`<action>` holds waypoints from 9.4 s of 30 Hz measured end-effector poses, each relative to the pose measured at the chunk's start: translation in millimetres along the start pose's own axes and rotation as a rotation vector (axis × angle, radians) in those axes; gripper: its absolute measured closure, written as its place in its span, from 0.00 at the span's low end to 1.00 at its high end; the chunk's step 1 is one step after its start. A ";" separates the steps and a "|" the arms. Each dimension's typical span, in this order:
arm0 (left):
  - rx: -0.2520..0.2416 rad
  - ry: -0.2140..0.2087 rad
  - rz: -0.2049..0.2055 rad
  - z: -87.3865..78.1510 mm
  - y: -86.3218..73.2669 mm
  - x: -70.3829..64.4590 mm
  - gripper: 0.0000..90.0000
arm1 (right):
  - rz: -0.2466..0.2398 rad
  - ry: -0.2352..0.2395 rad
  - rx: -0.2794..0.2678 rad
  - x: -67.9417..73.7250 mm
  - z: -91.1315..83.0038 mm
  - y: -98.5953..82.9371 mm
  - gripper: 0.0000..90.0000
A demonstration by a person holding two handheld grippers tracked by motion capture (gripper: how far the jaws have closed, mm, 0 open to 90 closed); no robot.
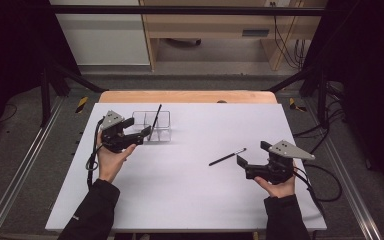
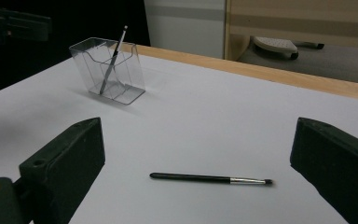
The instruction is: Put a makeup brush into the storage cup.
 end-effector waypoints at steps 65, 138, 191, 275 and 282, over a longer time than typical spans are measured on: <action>0.120 0.036 0.049 -73.5 -72.3 15.3 0.11 | -0.039 0.027 0.153 4.7 53.2 -17.2 0.04; 0.136 0.011 0.096 -65.7 -80.4 -9.4 0.08 | -0.150 0.152 0.438 -4.1 128.9 -76.3 0.12; 0.142 -0.005 0.105 -62.4 -83.7 -18.0 0.08 | -0.192 0.171 0.544 1.5 114.3 -78.3 0.68; 0.148 -0.004 0.099 -63.2 -83.7 -19.2 0.07 | -0.187 0.225 0.757 29.8 98.5 -71.9 0.80; 0.150 -0.005 0.099 -63.0 -83.9 -19.3 0.07 | -0.190 0.240 0.776 30.7 98.0 -73.0 0.87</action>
Point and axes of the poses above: each handheld gripper's, and its own axes: z roughly forward along the jaws, y roughly out of its top, x roughly to its left, the point moved 6 cm from there along z, roughly forward along the jaws, and after that the axes turned 12 degrees about -z, right-handed, at the moved point
